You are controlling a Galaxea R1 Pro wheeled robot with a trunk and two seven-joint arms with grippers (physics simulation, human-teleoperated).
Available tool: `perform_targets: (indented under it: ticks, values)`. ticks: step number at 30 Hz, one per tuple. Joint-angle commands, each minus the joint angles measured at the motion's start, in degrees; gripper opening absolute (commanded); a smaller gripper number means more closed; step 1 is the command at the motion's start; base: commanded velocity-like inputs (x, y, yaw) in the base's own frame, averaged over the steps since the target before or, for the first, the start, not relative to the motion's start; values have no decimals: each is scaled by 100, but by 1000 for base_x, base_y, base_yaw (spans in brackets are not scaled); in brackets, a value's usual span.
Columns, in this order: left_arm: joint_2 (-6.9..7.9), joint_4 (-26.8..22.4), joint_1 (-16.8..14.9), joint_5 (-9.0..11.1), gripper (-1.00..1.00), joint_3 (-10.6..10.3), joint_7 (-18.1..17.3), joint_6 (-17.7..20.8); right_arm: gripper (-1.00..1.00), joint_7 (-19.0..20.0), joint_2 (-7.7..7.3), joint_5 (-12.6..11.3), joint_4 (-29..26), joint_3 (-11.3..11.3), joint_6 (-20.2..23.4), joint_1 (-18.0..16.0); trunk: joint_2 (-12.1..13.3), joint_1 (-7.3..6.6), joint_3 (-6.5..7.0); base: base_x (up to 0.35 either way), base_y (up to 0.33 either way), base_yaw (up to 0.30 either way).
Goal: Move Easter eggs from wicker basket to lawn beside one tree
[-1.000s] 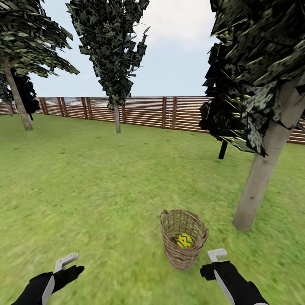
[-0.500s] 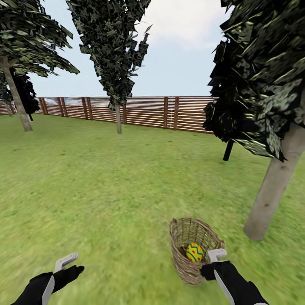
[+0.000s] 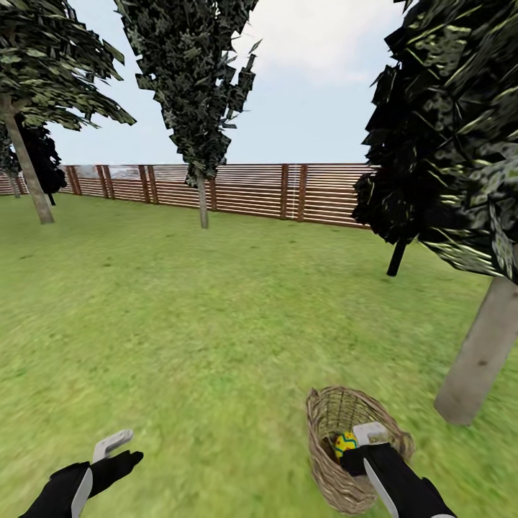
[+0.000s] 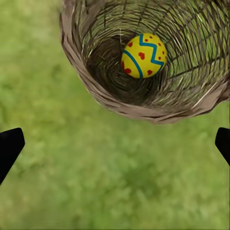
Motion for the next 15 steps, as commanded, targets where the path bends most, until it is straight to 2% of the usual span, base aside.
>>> perform_targets:
  ticks: [1,15]
  values:
    - [-5,-8,-6,-60,100,45,-52,23,100,-17,-6,13,-10,33,36,-3,-3,3,-6,260,194,0]
    - [-5,-2,-6,-60,100,45,-60,23,100,-17,-6,11,-10,33,22,-3,-3,3,-6,258,198,0]
